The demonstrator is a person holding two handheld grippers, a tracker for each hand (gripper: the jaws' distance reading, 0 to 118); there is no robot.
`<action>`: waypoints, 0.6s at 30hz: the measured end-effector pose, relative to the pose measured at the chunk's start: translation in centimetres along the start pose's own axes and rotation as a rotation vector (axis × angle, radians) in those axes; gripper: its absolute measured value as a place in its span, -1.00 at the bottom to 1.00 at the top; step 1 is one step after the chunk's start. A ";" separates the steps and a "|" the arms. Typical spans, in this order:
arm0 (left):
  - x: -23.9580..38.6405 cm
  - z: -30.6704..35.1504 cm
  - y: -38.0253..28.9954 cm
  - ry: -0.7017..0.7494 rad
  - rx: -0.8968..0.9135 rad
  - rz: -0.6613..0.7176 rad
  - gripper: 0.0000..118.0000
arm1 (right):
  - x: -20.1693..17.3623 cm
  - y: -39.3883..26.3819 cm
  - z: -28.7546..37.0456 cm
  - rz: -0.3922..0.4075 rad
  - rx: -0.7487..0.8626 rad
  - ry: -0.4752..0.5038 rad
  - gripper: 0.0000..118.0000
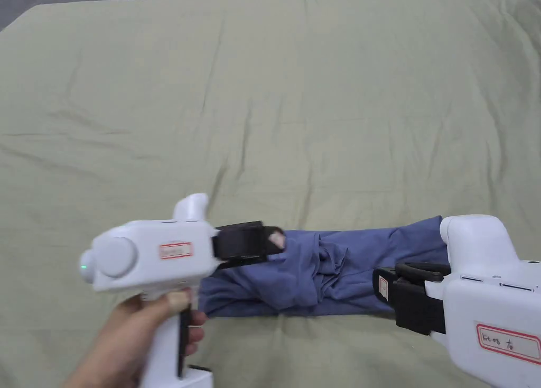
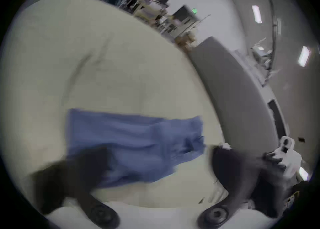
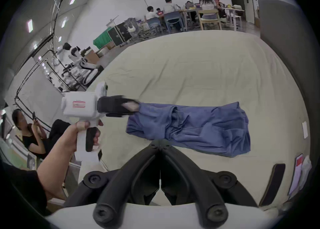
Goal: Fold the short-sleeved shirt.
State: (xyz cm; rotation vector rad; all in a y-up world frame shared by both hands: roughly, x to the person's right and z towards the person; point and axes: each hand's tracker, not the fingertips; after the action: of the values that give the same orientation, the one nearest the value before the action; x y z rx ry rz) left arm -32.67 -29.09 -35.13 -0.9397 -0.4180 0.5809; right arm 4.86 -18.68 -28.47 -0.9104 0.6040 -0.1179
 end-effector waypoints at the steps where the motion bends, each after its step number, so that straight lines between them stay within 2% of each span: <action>1: -3.0 2.0 0.2 0.083 -0.042 0.023 1.00 | -0.2 0.0 -0.2 0.002 0.000 0.001 -0.96; 2: -5.4 2.7 0.3 0.099 0.016 0.063 1.00 | -0.5 0.1 -0.4 0.007 0.000 0.002 -0.96; 4: -9.5 3.4 0.5 0.091 -0.008 0.176 1.00 | -1.0 0.2 -1.0 0.022 -0.004 0.011 -0.96; 6: -8.2 1.2 -1.2 0.044 -0.003 0.267 0.94 | -1.5 0.2 -1.3 0.011 -0.016 0.041 -0.96; 7: -8.2 0.8 -1.7 -0.052 -0.002 0.285 0.82 | -1.6 0.1 -1.4 0.002 -0.025 0.065 -0.96; 9: -7.2 -0.6 -2.7 -0.248 0.069 0.301 0.77 | -1.9 0.1 -1.7 -0.009 -0.044 0.100 -0.96; 10: -6.5 -1.4 -2.9 -0.278 0.074 0.293 0.74 | -2.0 0.1 -1.8 -0.013 -0.051 0.110 -0.96; 11: -5.9 -2.4 -3.2 -0.222 0.067 0.268 0.71 | -2.1 0.1 -1.9 -0.013 -0.055 0.110 -0.96; 12: -7.5 -3.5 -3.1 -0.161 0.067 0.236 0.71 | -2.3 0.1 -1.9 -0.010 -0.058 0.110 -0.96; 13: -9.5 -4.0 -3.0 -0.161 0.093 0.206 0.70 | -2.4 0.1 -1.9 -0.003 -0.061 0.108 -0.96; 15: -10.9 -2.9 -2.6 -0.270 0.143 0.292 0.63 | -2.6 0.1 -1.8 0.017 -0.065 0.092 -0.96; 16: -11.6 -2.5 -2.3 -0.243 0.137 0.340 0.22 | -2.6 0.2 -1.8 0.024 -0.067 0.088 -0.96; 17: -10.0 -3.1 -3.2 -0.253 0.061 0.474 -0.72 | -2.7 0.1 -1.7 0.027 -0.067 0.086 -0.96; 18: -9.9 -2.8 -3.4 -0.203 0.037 0.467 -0.72 | -2.7 0.1 -1.7 0.028 -0.066 0.085 -0.96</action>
State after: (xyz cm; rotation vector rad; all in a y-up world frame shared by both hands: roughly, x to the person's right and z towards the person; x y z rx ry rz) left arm -37.74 -38.59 -34.62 -0.9503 -0.3674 1.1122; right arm 1.74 -18.85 -28.17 -0.9634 0.7033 -0.1124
